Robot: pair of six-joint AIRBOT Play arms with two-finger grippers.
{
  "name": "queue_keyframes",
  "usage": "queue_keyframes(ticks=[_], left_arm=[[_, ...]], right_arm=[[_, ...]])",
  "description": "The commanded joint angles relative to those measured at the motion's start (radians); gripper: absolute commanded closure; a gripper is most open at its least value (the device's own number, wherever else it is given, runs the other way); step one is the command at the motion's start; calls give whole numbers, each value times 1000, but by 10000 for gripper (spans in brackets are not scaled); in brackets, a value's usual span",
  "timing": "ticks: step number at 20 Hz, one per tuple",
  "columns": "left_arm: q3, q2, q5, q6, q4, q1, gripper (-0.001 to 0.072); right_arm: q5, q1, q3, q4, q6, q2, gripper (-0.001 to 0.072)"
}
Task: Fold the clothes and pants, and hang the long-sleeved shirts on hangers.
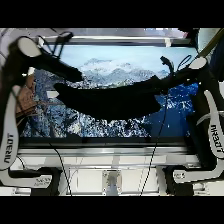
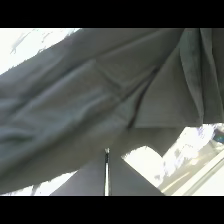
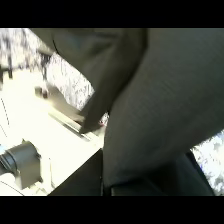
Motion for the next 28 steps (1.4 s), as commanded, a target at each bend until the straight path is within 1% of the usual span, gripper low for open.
queue_keyframes(ticks=[1,4,6,9,13,16,17,19,21,26,28], left_arm=[[0,-116,132,21,29,-132,687],[0,-268,132,-2,57,-190,687],[0,-339,148,-2,57,-209,687],[0,-414,181,-2,57,-213,687],[0,-442,192,-2,59,-210,687],[1,-410,182,-2,63,-173,687],[1,-383,170,-3,82,-147,687],[1,-307,145,-18,168,-83,687],[1,-212,118,-20,226,-5,687],[1,-25,58,-19,225,178,686],[1,7,20,-19,225,219,686]], right_arm=[[-7,-2,2,3,118,11,704],[-92,25,61,107,140,-35,704],[-131,47,138,107,171,-61,704],[-141,95,264,108,190,-98,704],[-168,191,374,108,224,-154,704],[-214,277,392,107,240,-197,704],[-244,303,392,107,240,-209,704],[-313,348,392,103,241,-230,704],[-413,400,392,104,257,-257,704],[-676,570,392,134,267,-354,703],[-822,644,395,177,262,-400,703]])
